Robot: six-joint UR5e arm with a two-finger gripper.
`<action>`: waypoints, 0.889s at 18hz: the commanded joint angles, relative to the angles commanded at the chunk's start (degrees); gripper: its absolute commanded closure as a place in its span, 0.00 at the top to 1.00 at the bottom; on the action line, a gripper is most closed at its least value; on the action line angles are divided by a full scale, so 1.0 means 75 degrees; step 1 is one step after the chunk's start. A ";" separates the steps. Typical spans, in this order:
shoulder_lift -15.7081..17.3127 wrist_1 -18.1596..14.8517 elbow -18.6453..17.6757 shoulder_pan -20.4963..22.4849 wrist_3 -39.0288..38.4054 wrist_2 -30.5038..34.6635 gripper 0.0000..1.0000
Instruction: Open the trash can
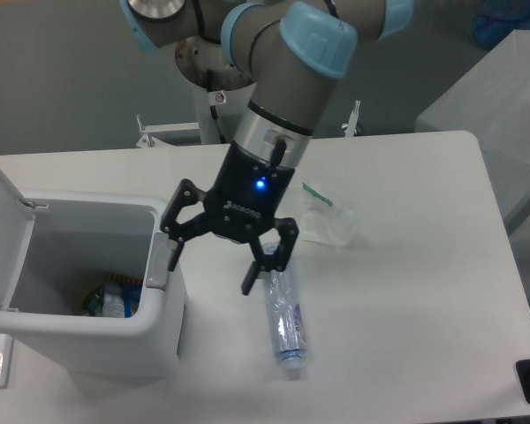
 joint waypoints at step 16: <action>-0.1746 -0.0490 0.0832 0.0822 0.4745 0.3622 1.00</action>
